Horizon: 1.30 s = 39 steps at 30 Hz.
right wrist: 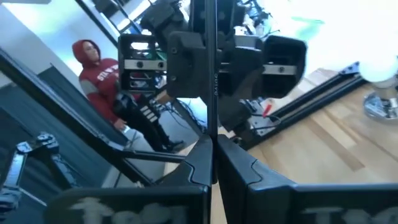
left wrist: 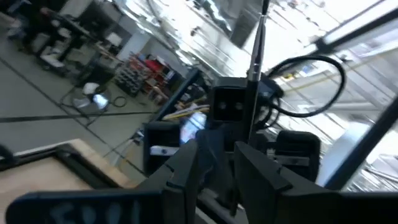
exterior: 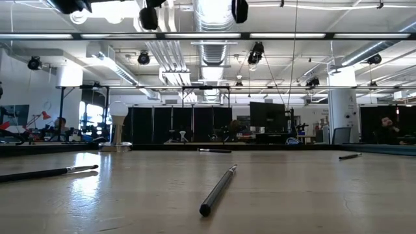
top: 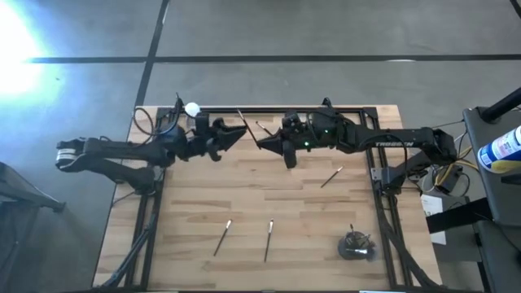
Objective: Put items in baskets/containers
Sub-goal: Put the liner brush into the brush holder
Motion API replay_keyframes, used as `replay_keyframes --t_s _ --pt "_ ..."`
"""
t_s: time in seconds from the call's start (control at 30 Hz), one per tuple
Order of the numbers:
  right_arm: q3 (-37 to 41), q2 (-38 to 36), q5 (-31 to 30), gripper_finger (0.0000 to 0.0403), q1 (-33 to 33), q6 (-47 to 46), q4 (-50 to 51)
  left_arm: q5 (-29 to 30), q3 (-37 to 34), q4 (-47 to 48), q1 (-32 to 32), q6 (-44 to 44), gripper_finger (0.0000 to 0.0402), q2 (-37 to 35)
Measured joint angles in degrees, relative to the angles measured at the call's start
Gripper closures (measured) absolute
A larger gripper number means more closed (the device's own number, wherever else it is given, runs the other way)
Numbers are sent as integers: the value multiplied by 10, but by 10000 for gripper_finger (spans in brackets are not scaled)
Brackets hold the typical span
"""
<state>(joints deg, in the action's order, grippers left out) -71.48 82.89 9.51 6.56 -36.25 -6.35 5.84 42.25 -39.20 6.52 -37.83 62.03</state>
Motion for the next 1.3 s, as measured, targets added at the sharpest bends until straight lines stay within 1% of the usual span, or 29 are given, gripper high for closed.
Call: replay_keyframes --t_s 0.17,0.3,0.5,0.6,0.7,0.8,0.87,1.0,1.07,1.13,1.3 --pt "-4 0 0 394 -1 2 0 -39 38 -5 0 5 306 28" --pt "-4 0 0 394 -1 2 -1 -49 52 -9 -1 6 306 44" --pt "-4 0 0 394 -1 6 -4 -55 54 -9 -1 8 310 61" --pt "-4 0 0 394 -1 11 -4 -60 54 -11 -2 13 336 64" --pt "-4 0 0 388 -1 10 2 -60 54 -11 -2 13 383 63" --pt "-4 -12 -2 368 -1 25 45 -59 54 5 -2 9 389 62" --pt "-5 -26 -7 349 -1 35 80 -58 55 34 -2 6 392 56" --pt "-13 -58 -60 306 -1 52 134 -43 61 136 -3 3 394 53" --pt "-16 -67 -81 285 0 56 135 -38 66 171 -5 8 394 53" --pt "-23 -67 -87 268 0 54 134 -36 74 186 -11 20 394 54" --pt "-43 -41 -95 235 -1 42 136 -34 92 208 -28 45 394 57"
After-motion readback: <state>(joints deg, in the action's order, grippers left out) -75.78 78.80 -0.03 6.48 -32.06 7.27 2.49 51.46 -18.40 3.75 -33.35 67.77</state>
